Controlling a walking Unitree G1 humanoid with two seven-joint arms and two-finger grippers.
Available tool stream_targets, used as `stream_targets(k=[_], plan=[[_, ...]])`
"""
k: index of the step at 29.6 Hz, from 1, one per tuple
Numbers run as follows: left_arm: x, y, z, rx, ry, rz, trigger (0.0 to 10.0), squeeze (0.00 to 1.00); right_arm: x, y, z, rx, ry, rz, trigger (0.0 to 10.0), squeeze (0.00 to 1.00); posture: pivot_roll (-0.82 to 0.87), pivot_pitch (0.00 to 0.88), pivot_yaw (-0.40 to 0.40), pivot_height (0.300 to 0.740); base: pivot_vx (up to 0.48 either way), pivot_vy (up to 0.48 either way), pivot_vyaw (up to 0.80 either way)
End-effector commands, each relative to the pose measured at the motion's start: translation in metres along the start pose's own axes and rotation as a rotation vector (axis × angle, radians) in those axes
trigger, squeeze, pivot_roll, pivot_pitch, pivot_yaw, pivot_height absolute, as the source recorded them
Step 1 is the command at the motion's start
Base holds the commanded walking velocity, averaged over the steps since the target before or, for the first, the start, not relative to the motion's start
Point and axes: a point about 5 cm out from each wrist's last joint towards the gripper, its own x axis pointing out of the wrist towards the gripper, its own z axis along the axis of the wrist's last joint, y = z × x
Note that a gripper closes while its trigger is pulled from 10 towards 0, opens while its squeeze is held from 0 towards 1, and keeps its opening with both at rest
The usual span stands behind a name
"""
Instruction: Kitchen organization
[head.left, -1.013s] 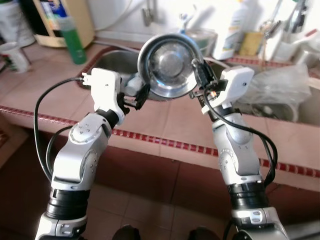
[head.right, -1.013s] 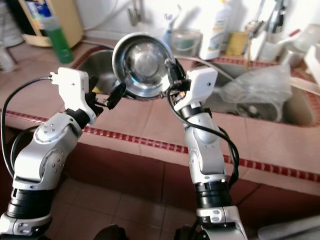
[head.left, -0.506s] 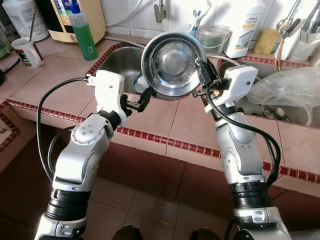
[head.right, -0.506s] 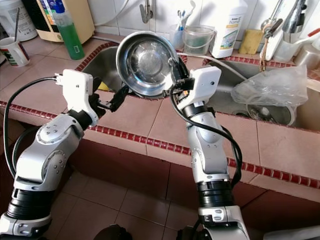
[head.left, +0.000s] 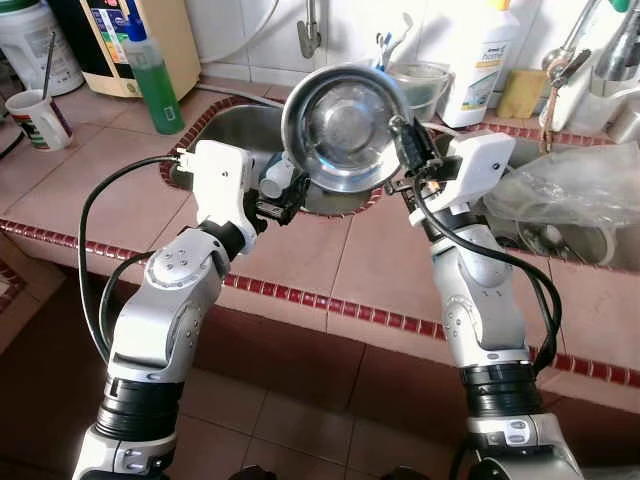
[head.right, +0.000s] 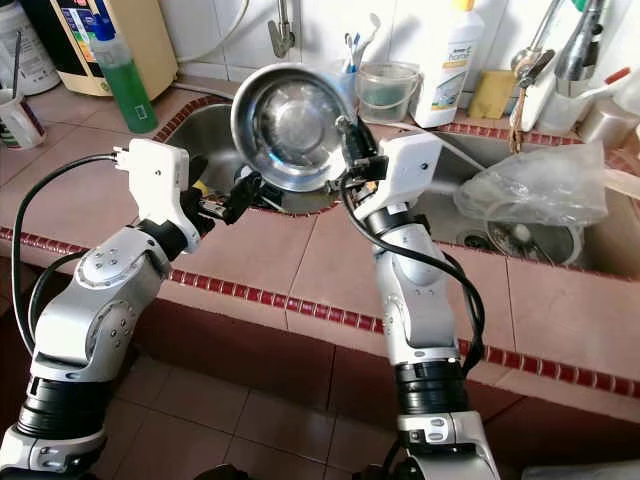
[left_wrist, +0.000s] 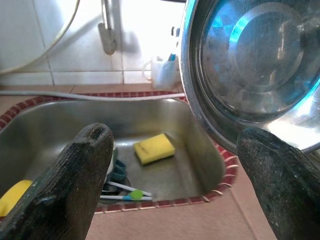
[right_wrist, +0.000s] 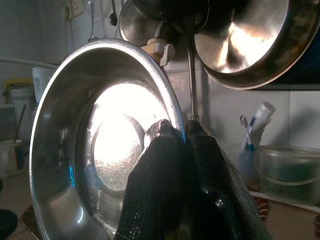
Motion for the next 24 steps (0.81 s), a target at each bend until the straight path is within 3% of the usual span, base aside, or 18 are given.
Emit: stream_targets(k=[1,24], plan=[[0.0002,0.0016,0.0032,0.006,-0.006,0.010,10.0,0.00,0.0037,0.0043,0.0044,0.004,-0.022,0.021,10.0,0.00,-0.06,0.087,0.032,0.711,0.322,0.000,0.00],[-0.0008,0.0020,0.0031,0.000,-0.007,0.020,10.0,0.00,0.0027,0.0038,0.0036,-0.001,-0.013,0.024,10.0,0.00,-0.06,0.099,0.029,0.711,0.324,0.000,0.00]])
